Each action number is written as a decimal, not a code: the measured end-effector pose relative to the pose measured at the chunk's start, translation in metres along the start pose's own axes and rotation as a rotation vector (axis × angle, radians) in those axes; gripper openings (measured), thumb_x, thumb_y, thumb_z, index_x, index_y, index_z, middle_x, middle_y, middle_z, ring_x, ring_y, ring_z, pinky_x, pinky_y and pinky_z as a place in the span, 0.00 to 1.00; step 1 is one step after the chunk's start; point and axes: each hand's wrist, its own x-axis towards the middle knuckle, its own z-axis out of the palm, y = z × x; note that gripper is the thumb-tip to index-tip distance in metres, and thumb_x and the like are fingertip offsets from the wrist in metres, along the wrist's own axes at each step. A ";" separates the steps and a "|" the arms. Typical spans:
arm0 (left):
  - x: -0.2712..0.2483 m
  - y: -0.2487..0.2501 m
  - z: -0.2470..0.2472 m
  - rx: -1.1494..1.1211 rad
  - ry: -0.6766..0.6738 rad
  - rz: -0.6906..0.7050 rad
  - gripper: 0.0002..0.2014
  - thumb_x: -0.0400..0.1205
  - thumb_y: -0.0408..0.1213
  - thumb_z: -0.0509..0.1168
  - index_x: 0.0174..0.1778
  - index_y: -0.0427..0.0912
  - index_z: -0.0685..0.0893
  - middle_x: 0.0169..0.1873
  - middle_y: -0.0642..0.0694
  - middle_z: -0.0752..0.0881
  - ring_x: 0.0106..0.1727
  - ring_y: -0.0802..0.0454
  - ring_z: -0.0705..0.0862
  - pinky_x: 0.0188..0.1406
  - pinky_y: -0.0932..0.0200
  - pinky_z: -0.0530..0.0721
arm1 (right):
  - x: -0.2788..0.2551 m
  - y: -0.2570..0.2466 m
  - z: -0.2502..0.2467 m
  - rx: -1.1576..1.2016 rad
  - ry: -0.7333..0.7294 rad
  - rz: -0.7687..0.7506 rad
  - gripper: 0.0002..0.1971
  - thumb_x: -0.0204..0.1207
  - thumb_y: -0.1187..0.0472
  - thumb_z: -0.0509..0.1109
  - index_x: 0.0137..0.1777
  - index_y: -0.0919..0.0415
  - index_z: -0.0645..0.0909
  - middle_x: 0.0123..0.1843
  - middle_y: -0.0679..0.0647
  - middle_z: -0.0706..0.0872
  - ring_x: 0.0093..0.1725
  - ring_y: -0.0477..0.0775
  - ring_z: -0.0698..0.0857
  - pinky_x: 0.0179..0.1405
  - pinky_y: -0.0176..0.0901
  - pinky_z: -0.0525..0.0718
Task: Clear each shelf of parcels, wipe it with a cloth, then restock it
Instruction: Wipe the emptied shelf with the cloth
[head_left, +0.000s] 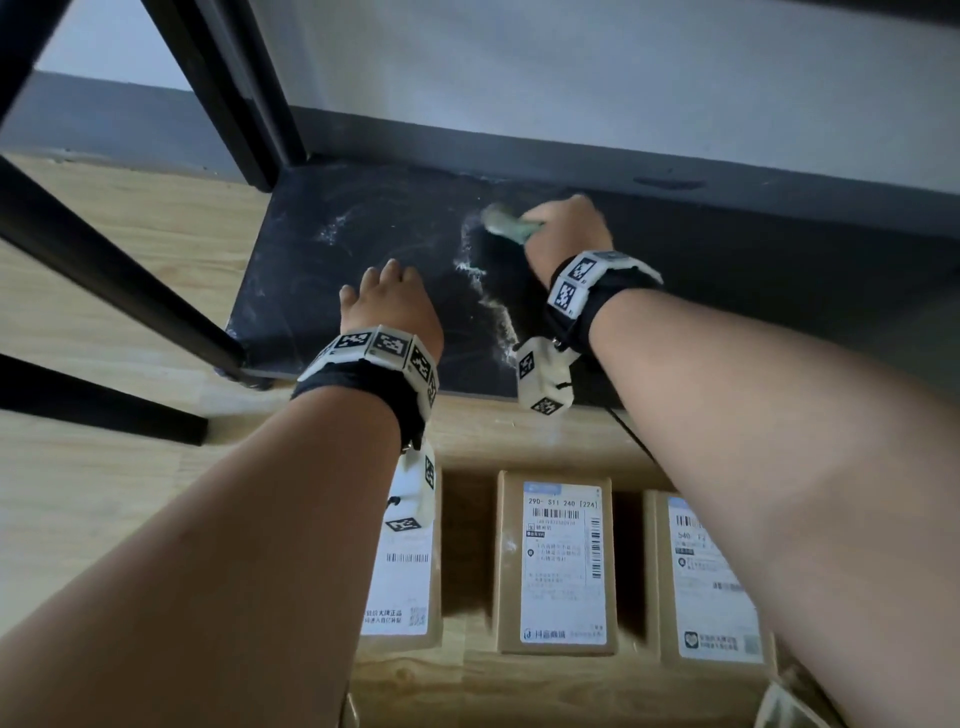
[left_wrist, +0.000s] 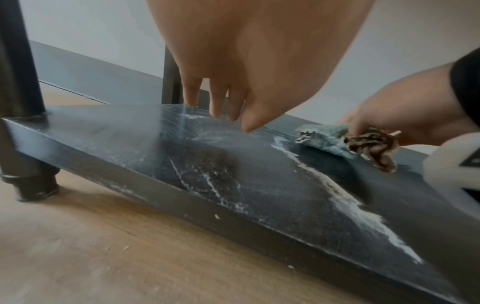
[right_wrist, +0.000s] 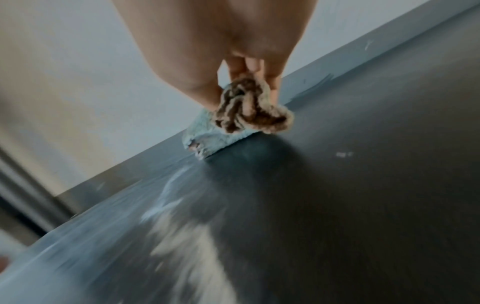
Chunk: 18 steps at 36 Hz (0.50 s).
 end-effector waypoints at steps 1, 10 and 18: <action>0.001 0.000 0.000 -0.002 -0.003 -0.002 0.29 0.79 0.28 0.56 0.78 0.40 0.65 0.79 0.46 0.64 0.79 0.44 0.62 0.79 0.42 0.60 | 0.007 0.005 -0.003 -0.037 0.054 0.035 0.26 0.76 0.36 0.62 0.57 0.56 0.88 0.59 0.62 0.82 0.57 0.62 0.82 0.62 0.50 0.81; 0.004 -0.012 0.005 -0.004 -0.044 -0.034 0.27 0.80 0.29 0.56 0.78 0.39 0.65 0.78 0.44 0.67 0.77 0.43 0.66 0.76 0.46 0.66 | 0.037 0.011 0.010 -0.434 -0.076 0.152 0.26 0.77 0.57 0.66 0.77 0.54 0.73 0.81 0.61 0.66 0.78 0.69 0.65 0.74 0.59 0.71; 0.007 -0.010 0.006 -0.021 0.002 -0.032 0.27 0.80 0.30 0.56 0.78 0.41 0.66 0.79 0.47 0.65 0.79 0.45 0.63 0.79 0.44 0.61 | 0.014 -0.022 0.033 -0.119 -0.040 -0.232 0.18 0.73 0.63 0.60 0.55 0.51 0.89 0.60 0.55 0.86 0.61 0.60 0.81 0.57 0.47 0.83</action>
